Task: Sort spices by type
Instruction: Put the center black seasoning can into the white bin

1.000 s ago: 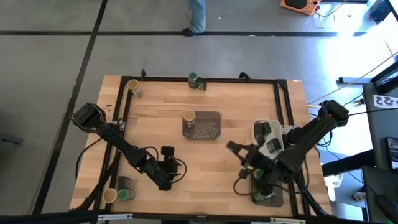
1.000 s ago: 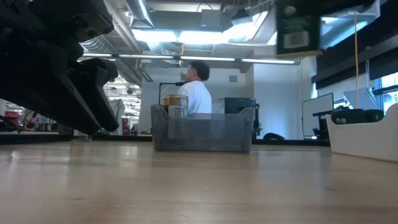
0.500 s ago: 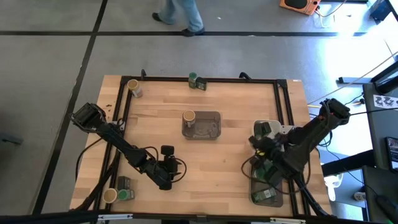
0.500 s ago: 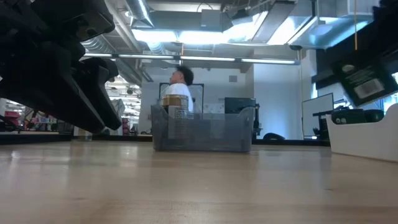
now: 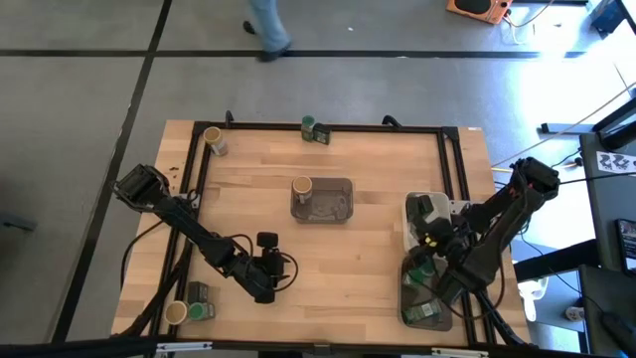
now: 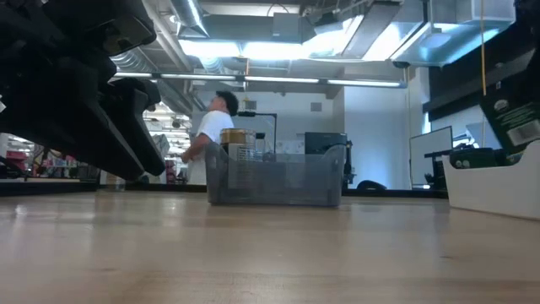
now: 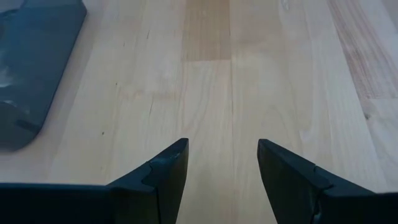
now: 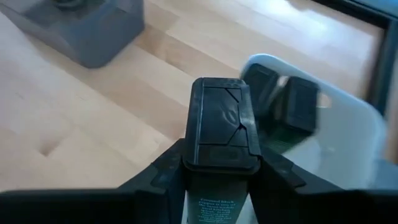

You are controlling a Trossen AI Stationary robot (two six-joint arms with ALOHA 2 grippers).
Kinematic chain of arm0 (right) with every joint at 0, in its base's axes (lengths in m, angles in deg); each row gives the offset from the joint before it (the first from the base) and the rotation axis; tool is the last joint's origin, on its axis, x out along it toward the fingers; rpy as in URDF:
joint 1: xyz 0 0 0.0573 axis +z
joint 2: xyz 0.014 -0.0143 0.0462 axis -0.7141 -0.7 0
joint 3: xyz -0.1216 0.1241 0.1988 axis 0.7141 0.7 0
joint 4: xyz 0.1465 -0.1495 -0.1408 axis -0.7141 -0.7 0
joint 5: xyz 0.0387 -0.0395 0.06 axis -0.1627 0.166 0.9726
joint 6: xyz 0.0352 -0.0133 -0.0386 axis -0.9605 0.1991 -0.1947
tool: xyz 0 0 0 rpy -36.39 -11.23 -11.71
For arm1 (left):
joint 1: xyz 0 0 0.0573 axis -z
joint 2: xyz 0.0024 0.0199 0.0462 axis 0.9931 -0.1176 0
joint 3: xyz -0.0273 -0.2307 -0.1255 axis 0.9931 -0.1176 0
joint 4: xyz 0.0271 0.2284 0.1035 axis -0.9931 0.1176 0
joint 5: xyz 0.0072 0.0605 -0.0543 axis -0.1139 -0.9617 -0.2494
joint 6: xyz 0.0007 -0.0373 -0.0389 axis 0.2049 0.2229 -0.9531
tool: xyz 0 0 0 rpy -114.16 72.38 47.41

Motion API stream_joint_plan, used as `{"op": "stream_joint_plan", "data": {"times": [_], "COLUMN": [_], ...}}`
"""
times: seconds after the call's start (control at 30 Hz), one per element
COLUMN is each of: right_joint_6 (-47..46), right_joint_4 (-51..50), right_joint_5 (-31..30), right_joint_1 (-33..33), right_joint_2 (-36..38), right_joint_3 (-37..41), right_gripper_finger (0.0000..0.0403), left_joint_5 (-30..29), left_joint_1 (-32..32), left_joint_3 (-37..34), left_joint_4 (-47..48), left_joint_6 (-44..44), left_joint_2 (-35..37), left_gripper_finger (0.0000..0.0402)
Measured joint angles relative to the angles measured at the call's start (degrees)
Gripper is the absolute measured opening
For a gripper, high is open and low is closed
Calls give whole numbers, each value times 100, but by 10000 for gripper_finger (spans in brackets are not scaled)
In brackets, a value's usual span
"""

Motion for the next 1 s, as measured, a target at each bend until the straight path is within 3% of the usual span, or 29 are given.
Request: {"op": "stream_joint_plan", "data": {"times": [0.2, 0.4, 0.6, 0.77, 1.0], "right_joint_6": [-36, -43, -162, -166, -242], "right_joint_4": [709, 766, 246, -85, 761], "right_joint_5": [-474, -616, -395, 217, -121], "right_joint_1": [-73, -150, -151, -150, -153], "right_joint_2": [-16, -75, -83, -83, -194], "right_joint_3": [517, 654, 247, 97, 600], "right_gripper_finger": [138, 135, 136, 134, 136], "left_joint_5": [-22, -24, -59, -61, -61], "left_joint_1": [-2, -2, -2, -2, -2], "left_joint_3": [0, 0, 0, 0, 0], "left_joint_4": [1, 4, 4, 4, 4], "left_joint_6": [0, -2, 24, 30, 11], "left_joint_2": [0, 0, 0, 0, 0], "left_gripper_finger": [189, 189, 189, 189, 189]}}
